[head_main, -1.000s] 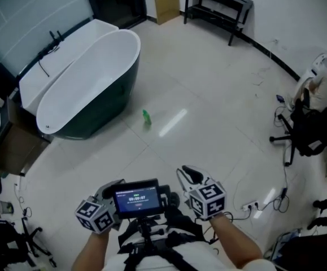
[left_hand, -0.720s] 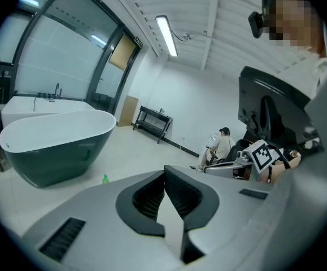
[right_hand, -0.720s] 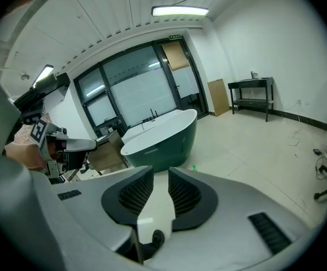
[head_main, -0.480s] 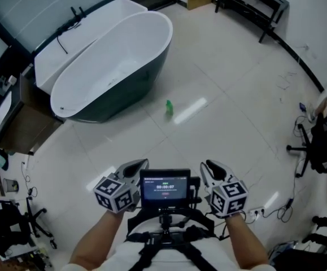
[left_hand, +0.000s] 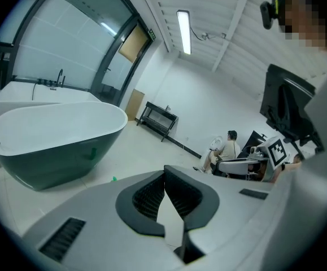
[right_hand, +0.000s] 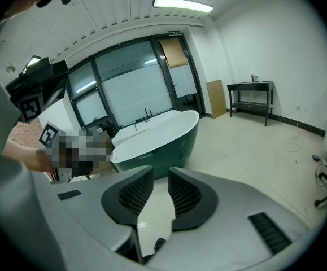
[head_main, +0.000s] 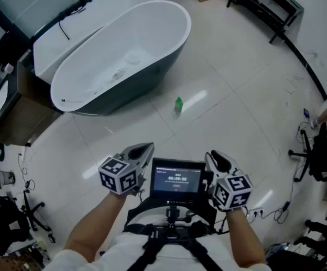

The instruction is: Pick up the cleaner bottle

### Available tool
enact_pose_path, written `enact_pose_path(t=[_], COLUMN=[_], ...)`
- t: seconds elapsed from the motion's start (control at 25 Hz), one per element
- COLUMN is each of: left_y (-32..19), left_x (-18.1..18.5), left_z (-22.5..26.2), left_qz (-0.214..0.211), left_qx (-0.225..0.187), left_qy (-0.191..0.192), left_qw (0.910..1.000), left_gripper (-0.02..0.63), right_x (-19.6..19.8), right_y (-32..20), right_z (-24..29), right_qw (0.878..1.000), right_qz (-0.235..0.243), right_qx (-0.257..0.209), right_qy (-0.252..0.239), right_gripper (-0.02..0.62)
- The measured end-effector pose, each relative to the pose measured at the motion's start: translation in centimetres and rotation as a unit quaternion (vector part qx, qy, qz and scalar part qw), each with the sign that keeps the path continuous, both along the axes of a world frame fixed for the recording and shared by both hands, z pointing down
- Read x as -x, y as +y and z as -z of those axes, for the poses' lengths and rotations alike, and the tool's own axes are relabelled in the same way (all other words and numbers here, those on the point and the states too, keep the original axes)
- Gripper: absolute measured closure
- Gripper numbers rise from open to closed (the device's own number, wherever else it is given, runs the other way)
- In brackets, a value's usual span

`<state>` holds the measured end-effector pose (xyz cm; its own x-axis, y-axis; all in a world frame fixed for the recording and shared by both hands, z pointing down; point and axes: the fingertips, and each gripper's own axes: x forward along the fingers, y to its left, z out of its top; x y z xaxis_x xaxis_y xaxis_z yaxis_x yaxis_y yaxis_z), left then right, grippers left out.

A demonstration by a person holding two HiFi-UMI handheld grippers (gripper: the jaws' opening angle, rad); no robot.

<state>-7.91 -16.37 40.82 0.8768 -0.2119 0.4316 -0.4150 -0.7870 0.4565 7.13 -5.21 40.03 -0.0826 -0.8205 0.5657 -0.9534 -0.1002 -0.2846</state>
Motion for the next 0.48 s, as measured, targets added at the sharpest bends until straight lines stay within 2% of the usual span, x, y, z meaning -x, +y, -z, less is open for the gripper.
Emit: enact_pose_path(t=[0.24, 0.48], left_y=[-2.9, -4.8], left_x=[-0.3, -2.4], left_z=[0.0, -1.8], left_qz=[0.012, 0.027], left_qx=[0.010, 0.025], left_qy=[0.003, -0.017], left_qw=[0.9999, 0.9992], left_gripper=[0.606, 0.606], right_x=[0.0, -2.1], right_y=[-3.1, -5.2], right_z=[-0.2, -2.0], right_qw=[1.000, 1.000], right_qz=[0.002, 0.022], right_qx=[0.002, 0.019], right_qy=[-0.001, -0.005], right_gripper=[0.514, 0.514])
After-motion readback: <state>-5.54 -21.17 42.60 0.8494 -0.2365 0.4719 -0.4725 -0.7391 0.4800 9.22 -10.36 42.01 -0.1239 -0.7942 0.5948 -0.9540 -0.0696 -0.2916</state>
